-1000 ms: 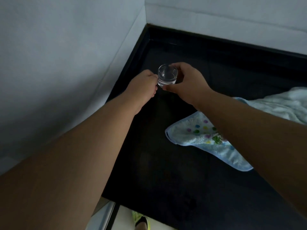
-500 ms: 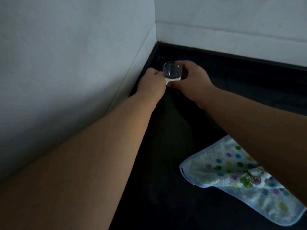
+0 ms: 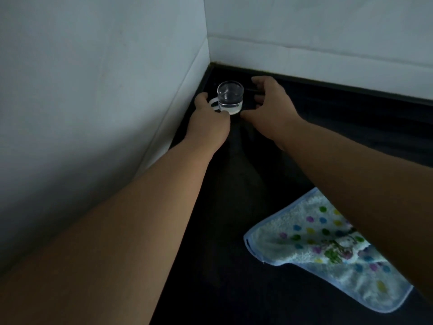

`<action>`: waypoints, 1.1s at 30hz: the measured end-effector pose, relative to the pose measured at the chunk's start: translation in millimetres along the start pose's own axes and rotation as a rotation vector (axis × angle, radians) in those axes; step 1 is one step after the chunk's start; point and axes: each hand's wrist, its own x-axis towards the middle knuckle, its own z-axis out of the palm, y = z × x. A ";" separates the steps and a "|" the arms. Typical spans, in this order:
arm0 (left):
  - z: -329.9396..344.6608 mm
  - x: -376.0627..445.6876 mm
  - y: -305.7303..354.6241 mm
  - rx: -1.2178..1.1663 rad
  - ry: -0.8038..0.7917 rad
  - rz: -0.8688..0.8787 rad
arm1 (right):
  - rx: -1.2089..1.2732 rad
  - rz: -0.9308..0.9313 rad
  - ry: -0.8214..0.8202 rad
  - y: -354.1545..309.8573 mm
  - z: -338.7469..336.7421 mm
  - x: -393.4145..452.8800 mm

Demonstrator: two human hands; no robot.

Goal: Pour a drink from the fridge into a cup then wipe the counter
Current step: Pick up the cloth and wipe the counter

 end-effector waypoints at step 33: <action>-7.2 -257.3 -24.2 0.351 -0.306 0.118 | -0.161 0.498 -0.009 35.7 -100.1 -311.5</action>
